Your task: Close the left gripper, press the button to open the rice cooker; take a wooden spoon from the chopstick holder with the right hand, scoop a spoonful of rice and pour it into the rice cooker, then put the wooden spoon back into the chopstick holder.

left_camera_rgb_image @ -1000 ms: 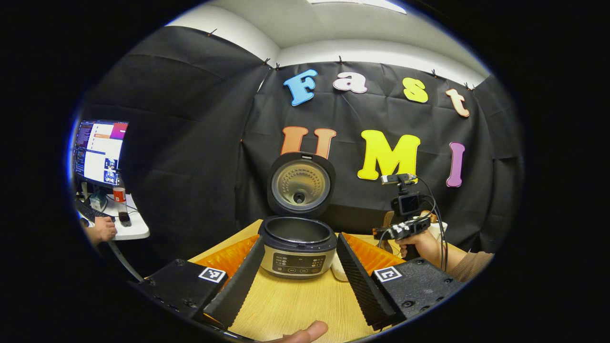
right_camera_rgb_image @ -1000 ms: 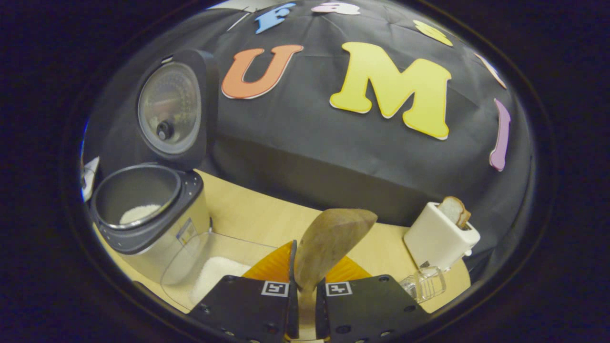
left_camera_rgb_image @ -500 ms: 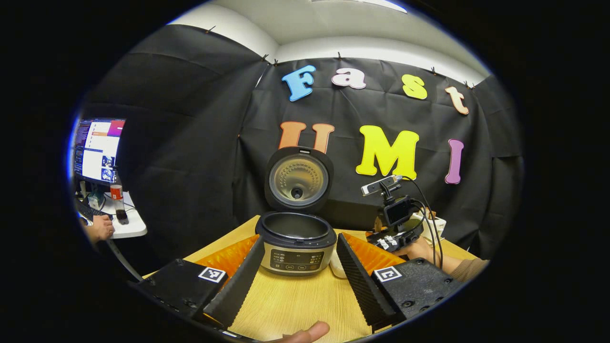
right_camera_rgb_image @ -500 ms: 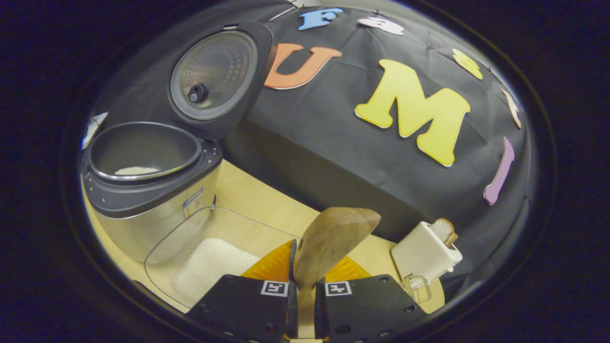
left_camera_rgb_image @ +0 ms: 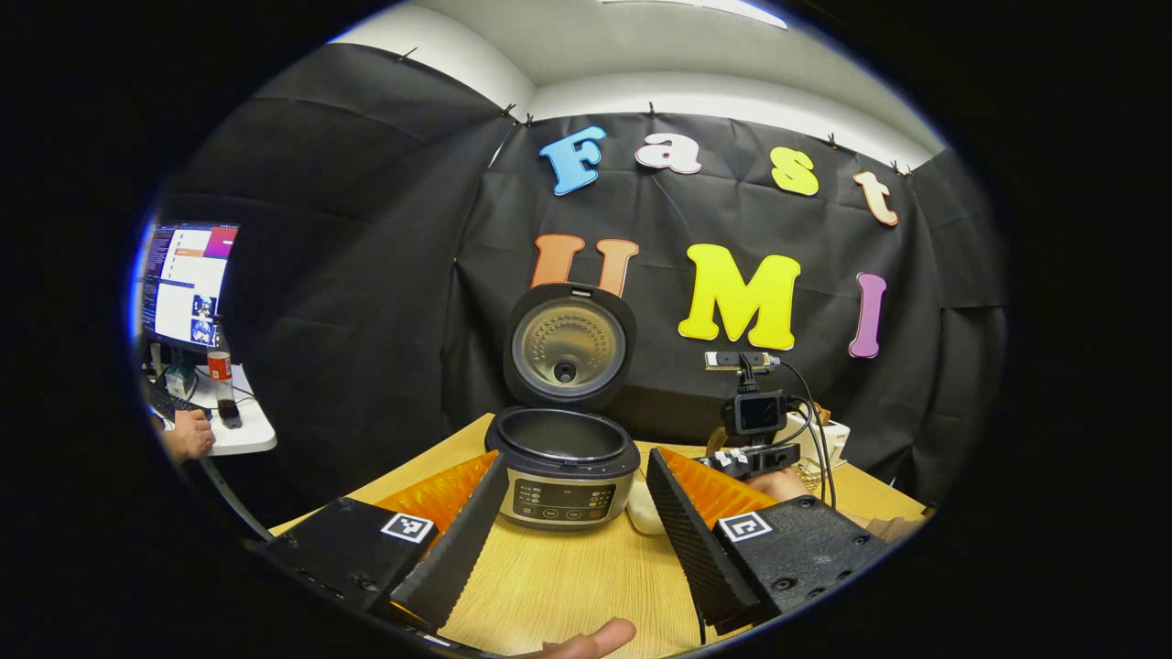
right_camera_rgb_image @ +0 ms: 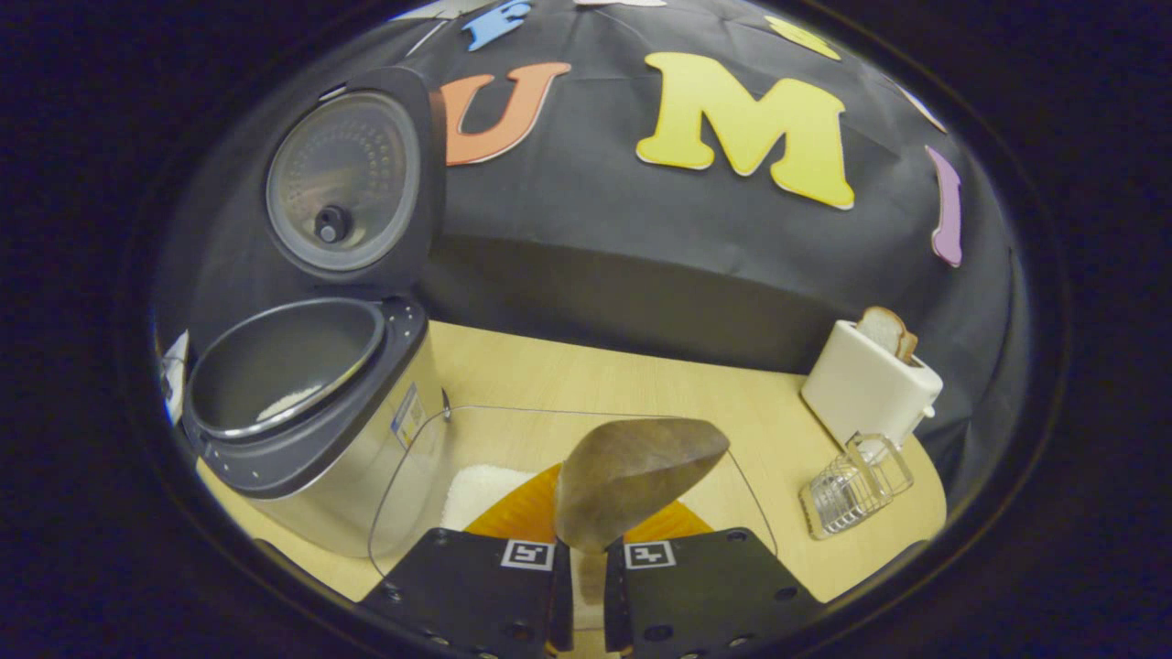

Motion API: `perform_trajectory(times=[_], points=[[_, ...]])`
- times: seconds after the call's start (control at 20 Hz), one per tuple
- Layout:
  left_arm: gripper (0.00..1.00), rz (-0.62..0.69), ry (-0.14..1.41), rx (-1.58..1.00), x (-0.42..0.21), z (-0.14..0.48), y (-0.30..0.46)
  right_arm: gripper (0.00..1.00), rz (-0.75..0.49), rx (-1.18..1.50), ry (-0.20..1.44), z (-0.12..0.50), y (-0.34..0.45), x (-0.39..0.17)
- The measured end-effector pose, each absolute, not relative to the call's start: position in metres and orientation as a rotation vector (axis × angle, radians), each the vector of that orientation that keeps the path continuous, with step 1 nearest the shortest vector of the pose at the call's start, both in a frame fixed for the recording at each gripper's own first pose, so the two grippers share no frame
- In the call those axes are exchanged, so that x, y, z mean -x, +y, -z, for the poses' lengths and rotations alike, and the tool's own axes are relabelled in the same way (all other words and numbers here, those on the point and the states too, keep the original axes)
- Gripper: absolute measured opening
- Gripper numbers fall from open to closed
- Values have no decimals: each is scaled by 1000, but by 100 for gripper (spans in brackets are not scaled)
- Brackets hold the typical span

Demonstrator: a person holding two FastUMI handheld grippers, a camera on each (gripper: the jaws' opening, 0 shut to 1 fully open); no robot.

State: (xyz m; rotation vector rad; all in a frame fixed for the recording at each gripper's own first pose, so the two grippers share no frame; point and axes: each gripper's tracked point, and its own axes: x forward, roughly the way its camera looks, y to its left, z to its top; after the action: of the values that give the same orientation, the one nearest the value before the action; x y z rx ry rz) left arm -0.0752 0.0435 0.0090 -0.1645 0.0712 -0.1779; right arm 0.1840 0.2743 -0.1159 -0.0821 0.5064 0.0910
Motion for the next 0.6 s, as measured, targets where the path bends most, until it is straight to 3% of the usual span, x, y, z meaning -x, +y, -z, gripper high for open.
perform_trajectory(times=[0.6], points=[[97, 165, 92, 156, 69, 1, 49, 13, 38, -428, 590, 120, 282, -180]])
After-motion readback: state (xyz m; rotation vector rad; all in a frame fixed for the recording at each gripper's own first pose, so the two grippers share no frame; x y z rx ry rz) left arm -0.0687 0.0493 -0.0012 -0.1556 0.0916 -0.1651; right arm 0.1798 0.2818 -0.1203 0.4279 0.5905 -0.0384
